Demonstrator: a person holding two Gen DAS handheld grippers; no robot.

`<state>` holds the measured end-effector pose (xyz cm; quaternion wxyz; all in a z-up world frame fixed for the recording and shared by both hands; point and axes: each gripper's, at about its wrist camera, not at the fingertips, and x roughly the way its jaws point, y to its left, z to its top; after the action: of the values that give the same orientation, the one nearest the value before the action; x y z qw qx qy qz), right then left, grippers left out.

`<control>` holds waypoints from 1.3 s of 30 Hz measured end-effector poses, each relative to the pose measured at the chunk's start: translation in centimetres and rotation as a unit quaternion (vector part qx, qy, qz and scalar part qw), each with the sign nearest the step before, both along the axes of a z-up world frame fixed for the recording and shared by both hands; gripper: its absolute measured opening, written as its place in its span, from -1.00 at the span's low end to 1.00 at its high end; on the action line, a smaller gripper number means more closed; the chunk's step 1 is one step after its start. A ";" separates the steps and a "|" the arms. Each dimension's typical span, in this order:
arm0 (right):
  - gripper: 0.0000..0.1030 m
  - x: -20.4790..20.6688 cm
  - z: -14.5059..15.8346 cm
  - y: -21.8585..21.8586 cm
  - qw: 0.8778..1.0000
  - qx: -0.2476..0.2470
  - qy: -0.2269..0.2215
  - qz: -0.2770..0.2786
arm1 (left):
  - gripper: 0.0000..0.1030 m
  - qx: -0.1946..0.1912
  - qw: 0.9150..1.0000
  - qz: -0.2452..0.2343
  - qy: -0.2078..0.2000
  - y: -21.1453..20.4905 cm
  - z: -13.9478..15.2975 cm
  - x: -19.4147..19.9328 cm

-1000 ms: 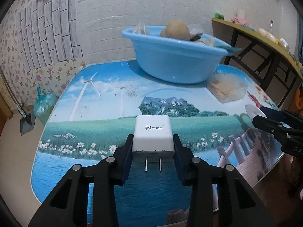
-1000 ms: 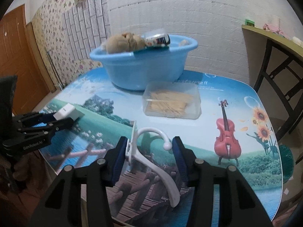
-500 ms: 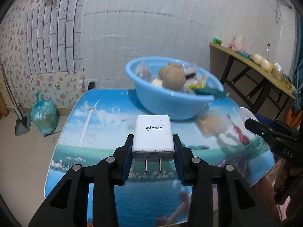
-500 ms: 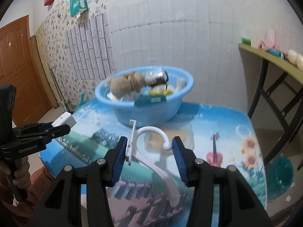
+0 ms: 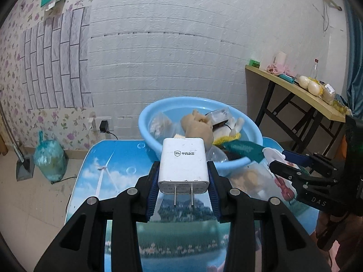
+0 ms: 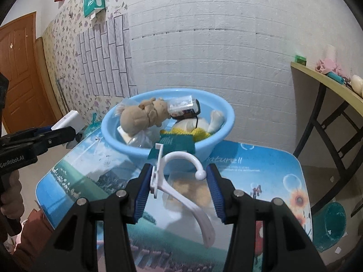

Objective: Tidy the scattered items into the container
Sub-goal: 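Carry the hanger and charger over the basin and release both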

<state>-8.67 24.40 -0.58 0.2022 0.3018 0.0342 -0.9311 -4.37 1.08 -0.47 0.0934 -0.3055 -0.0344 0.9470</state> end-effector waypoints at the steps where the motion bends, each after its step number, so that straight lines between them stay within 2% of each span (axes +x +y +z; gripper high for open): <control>1: -0.07 -0.3 0.1 0.0 1.000 -0.001 0.002 0.000 | -0.27 0.000 1.000 -0.001 0.000 0.1 0.1 -0.4; 5: -0.07 -1.4 0.3 -0.3 1.000 0.010 0.010 -0.001 | -0.27 -0.003 1.000 -0.004 0.003 0.5 0.2 -2.0; 25: -0.07 -7.7 0.3 -1.9 1.000 -0.010 0.013 0.015 | -0.27 -0.019 1.000 -0.012 -0.003 1.6 -0.4 -9.4; 32: -0.07 -9.7 1.4 -3.2 0.998 -0.031 0.028 0.035 | -0.26 -0.032 0.999 -0.010 -0.001 2.0 -0.6 -11.2; 35: -0.06 -10.5 1.4 -3.7 0.998 -0.047 0.020 0.048 | -0.26 -0.033 0.999 -0.009 -0.005 1.9 -0.7 -11.6; 39: -0.06 -11.0 1.3 -4.3 0.998 -0.041 0.016 0.050 | -0.23 -0.033 0.999 -0.007 0.006 1.7 -0.2 -11.3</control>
<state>-19.64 20.10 0.68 0.2604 0.2762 0.0143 -0.9250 -15.65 2.75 -0.71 0.0906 -0.3031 -0.0004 0.9486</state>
